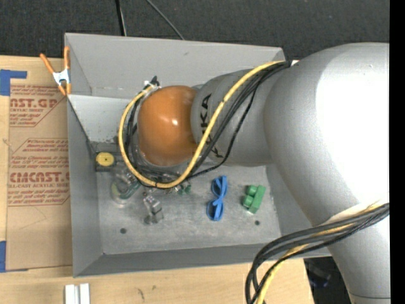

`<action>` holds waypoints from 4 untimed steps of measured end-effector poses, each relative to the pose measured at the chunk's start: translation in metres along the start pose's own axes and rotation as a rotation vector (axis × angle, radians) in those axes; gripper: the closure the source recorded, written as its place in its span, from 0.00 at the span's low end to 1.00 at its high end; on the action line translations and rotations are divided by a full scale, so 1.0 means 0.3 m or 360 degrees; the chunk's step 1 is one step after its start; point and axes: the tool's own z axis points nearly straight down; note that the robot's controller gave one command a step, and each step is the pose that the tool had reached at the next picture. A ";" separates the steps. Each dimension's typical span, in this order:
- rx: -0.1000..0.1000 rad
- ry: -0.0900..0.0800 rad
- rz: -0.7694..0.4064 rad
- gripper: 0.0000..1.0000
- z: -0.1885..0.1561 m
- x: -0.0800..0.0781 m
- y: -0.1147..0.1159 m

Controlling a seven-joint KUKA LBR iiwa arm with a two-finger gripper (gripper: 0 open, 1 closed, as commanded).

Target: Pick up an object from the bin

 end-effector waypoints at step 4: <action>0.0005 -0.0012 -0.0991 1.00 -0.056 0.093 -0.182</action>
Offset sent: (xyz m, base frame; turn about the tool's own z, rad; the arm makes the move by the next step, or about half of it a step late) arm 0.0212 0.0082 -0.0004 -0.1091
